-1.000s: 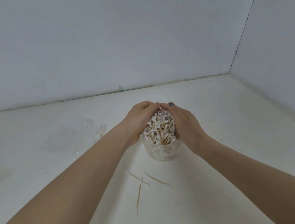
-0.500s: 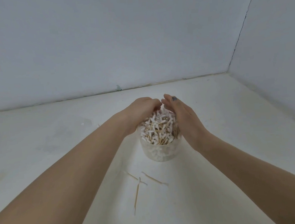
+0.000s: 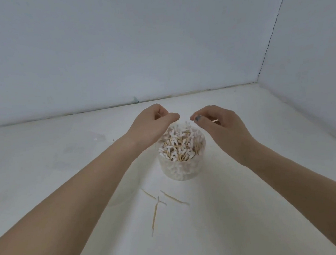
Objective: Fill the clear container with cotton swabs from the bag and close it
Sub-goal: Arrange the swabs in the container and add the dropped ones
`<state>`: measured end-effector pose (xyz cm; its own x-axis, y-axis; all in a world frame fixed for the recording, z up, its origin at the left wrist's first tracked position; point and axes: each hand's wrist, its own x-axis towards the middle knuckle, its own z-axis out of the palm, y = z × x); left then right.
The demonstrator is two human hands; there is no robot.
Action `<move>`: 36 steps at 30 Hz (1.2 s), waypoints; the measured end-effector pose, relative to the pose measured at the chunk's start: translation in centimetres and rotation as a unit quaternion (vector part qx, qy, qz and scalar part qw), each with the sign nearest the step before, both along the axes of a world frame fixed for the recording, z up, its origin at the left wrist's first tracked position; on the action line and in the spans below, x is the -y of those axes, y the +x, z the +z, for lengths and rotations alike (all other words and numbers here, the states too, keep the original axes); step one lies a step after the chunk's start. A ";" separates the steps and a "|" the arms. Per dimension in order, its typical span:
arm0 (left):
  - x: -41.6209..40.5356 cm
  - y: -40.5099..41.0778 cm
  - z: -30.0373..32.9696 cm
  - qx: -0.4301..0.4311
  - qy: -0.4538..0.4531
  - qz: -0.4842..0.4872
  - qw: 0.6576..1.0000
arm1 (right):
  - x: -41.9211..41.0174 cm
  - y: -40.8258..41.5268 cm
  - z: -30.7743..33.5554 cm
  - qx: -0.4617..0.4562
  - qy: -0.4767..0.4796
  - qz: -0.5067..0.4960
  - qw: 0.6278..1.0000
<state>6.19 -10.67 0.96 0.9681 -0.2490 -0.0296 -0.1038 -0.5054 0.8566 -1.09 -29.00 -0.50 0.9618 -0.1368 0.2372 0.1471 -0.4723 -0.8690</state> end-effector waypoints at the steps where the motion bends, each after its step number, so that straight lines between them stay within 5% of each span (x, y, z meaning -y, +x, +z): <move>1: -0.3 -0.5 0.0 0.010 0.008 -0.014 1.000 | -0.1 -0.3 0.2 0.006 -0.005 0.010 1.000; 11: -0.2 -3.3 -1.6 0.093 0.013 -0.080 0.992 | -0.9 -1.0 -0.4 0.010 0.030 -0.023 0.999; 21: -1.3 -2.4 -3.2 -0.079 -0.221 0.034 0.972 | -2.4 -0.7 0.3 0.025 -0.058 0.031 0.998; 26: -1.6 -2.8 -4.1 -0.074 -0.236 0.024 0.969 | -3.0 -0.5 -0.1 0.052 -0.227 0.069 0.970; 36: -1.4 -2.6 -4.0 -0.124 -0.232 0.058 0.963 | -2.8 -0.5 0.0 0.038 -0.231 0.091 0.968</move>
<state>3.59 -9.26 -3.05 0.9674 -0.1825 -0.1754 0.1674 -0.0584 0.9842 -1.55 -26.23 -0.48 0.9371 0.1712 0.3043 0.3205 -0.7675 -0.5552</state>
